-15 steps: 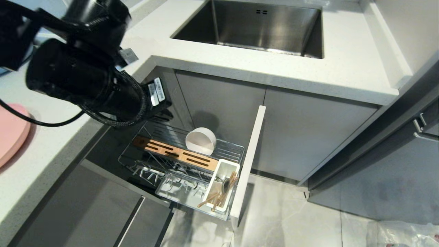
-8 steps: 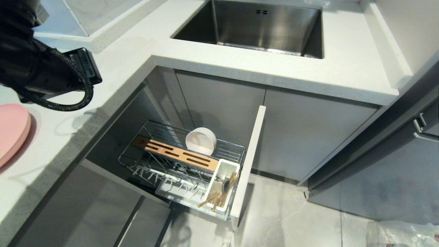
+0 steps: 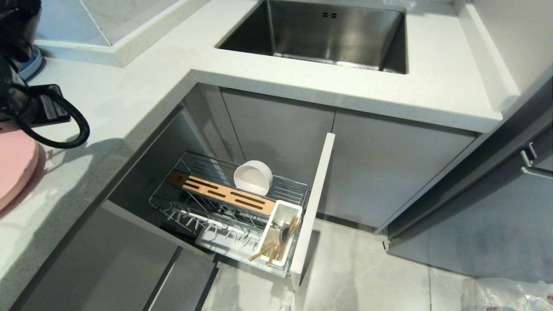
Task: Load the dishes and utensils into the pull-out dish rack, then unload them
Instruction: Pick up the plate and place it in the cupboard
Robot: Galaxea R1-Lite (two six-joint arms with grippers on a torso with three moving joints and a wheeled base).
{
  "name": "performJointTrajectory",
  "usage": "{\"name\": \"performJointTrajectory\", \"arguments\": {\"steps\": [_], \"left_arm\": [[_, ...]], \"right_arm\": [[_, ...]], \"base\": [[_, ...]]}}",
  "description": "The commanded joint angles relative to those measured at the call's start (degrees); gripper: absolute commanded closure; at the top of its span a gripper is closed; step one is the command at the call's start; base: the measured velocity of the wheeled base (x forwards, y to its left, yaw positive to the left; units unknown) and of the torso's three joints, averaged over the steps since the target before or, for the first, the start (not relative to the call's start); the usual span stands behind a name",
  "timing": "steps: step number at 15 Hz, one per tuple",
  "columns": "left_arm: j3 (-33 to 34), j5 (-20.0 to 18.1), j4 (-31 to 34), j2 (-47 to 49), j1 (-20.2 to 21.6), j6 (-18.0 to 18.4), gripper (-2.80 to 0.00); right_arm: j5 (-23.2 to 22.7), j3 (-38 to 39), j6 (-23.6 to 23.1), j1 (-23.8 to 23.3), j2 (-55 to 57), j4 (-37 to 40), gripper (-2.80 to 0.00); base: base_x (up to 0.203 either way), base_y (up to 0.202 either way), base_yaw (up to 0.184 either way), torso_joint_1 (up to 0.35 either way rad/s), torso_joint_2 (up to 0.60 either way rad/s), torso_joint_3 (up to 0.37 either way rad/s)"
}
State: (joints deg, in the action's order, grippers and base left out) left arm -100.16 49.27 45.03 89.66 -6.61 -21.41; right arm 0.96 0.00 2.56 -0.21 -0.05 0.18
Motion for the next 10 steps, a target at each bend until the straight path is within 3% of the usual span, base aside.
{"name": "performJointTrajectory", "arguments": {"steps": [1, 6, 10], "left_arm": [[-0.09, 0.66, 0.31, 1.22, 1.65, -0.09, -2.8], [-0.13, 1.52, 0.32, 1.79, 2.54, 0.14, -2.8], [-0.43, 1.44, 0.32, 5.21, 6.54, 0.91, -2.8]], "right_arm": [[0.0, 0.09, -0.01, -0.06, 0.05, -0.01, 0.0], [0.0, 0.09, 0.07, -0.02, 0.05, -0.01, 0.0], [0.0, 0.09, -0.01, 0.03, 0.05, -0.01, 0.0]], "base": [[0.0, 0.0, 0.0, 0.0, 0.0, 0.0], [0.0, 0.0, 0.0, 0.0, 0.0, 0.0], [0.0, 0.0, 0.0, 0.0, 0.0, 0.0]]}}
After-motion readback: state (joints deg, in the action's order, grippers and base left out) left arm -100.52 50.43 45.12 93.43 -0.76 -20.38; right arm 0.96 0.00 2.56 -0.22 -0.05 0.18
